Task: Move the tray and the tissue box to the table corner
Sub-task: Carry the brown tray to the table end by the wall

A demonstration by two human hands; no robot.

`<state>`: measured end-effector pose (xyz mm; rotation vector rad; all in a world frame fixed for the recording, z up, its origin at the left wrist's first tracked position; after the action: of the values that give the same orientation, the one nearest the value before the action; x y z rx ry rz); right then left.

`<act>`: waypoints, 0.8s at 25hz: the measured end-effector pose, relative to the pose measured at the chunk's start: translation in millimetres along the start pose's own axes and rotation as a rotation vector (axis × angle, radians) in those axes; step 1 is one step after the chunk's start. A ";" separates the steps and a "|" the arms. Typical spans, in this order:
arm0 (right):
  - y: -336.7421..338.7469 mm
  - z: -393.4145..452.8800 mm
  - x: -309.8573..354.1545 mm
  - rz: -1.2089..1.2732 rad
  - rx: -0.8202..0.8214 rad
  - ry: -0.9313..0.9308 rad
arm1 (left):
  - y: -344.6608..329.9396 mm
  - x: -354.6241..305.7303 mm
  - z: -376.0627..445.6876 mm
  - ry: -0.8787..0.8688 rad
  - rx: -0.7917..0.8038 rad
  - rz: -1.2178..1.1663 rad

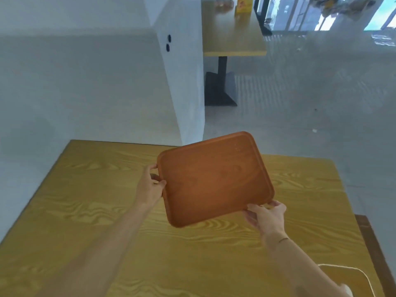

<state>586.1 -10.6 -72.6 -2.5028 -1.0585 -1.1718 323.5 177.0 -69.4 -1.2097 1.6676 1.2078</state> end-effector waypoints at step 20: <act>-245.7 -245.7 -113.8 -0.244 0.366 0.198 | 406.1 88.0 -146.8 -0.088 -0.365 -0.228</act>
<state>224.2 1.9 -21.7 -1.9820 -1.4048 -1.1337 -95.7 59.4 -1.0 -1.4963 1.2387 1.4351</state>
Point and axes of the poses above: each hand's wrist, its own z-axis towards the middle knuckle, its own y-axis out of the back of the hand, x = y × z, the point moved 1 cm from there along z, towards the middle knuckle, and after that the axes turned 13 degrees about -z, right-handed, at the moved point
